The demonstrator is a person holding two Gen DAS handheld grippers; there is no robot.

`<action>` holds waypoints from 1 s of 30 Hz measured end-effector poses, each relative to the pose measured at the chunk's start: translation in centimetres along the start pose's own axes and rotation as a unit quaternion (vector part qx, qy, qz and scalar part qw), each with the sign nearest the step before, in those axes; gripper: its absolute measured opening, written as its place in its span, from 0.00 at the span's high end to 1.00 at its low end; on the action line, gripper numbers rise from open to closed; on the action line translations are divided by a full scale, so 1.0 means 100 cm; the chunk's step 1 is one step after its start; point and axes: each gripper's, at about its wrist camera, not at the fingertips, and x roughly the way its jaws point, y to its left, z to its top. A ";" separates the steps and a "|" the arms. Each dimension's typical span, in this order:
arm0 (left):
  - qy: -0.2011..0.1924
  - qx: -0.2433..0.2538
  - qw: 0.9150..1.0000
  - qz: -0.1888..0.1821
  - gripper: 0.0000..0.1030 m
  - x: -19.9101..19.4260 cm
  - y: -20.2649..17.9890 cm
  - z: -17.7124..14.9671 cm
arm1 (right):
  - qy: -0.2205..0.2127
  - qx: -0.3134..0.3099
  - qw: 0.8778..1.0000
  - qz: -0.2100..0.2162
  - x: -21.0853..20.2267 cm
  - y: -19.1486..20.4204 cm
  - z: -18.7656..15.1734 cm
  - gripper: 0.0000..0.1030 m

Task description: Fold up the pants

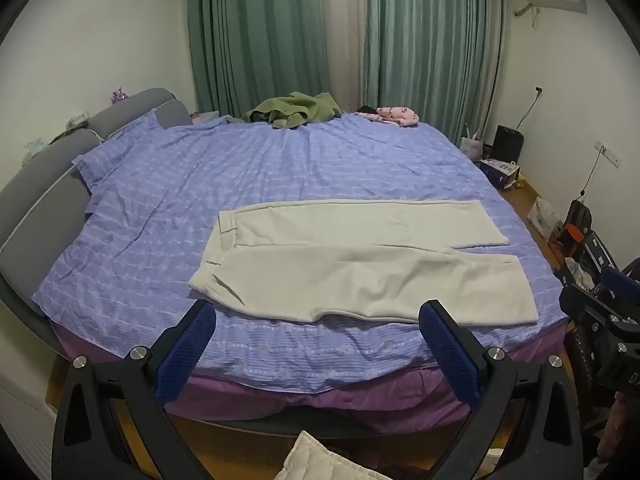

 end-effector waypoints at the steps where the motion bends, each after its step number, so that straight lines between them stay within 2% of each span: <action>1: 0.000 -0.001 1.000 0.001 0.00 0.000 0.000 0.001 | 0.000 0.001 1.000 0.001 0.000 0.000 0.000 0.01; 15: -0.028 0.003 1.000 0.012 0.00 -0.010 -0.001 0.005 | -0.001 0.002 1.000 0.003 0.000 0.000 0.002 0.01; 30: -0.030 0.004 0.999 0.012 0.00 -0.009 -0.002 0.003 | -0.001 -0.001 1.000 0.007 0.000 0.000 0.007 0.01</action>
